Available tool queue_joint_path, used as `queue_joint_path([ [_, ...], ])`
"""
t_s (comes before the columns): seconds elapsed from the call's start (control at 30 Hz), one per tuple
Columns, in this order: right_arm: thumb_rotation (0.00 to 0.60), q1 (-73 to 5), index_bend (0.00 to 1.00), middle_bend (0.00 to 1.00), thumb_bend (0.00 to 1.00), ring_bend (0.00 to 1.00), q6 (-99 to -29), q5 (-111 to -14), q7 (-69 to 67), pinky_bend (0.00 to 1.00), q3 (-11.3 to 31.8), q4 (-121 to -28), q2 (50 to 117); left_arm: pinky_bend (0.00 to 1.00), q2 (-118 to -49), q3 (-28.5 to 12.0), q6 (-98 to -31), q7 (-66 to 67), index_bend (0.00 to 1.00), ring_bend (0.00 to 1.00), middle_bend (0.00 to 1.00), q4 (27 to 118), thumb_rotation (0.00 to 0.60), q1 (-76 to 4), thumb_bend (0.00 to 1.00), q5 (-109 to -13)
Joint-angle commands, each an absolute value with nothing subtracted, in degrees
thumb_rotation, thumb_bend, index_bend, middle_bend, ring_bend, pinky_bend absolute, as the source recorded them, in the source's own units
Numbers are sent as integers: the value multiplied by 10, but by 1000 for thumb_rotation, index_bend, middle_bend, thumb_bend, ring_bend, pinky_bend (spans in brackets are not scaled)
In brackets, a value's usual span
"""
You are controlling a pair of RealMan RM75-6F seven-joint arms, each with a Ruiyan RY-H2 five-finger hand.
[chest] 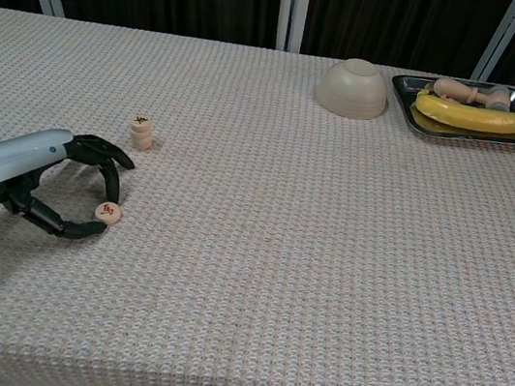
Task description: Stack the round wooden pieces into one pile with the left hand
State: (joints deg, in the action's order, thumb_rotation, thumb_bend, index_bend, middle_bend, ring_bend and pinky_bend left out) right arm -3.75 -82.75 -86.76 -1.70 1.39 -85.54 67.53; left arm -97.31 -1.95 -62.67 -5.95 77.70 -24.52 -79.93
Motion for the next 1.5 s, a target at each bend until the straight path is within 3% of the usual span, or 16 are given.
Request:
queue_joint_path([
  [0.03,600,-37,0,0,93,0,-827,-867,-18,0,14,-855,675,0,-973,-19,-626,-59,497,0,163,777,600,-245,285,-800],
  [0.43,600,-39,0,0,93,0,-826,-868,-19,0,14,-854,675,0,-962,-20,-633,-72,524,0,179,790,600,-239,311,-801],
  [0.67,600,-38,0,0,93,0,-828,-869,-20,0,15,-854,675,0,-919,-20,-670,-80,527,0,185,825,600,-220,311,-808],
  [0.87,600,-39,0,0,95,0,-827,-870,-16,0,14,-853,677,0,-874,-48,-676,-88,524,0,186,849,600,-218,311,-785],
  [1.23,600,-44,0,0,103,0,-823,-868,-6,0,18,-857,682,0,-851,-130,-573,-128,518,0,180,845,600,-297,311,-721],
  [1.5,600,-45,0,0,101,0,-832,-881,-4,0,16,-872,675,0,-881,-139,-539,-133,517,0,177,810,600,-332,311,-706],
])
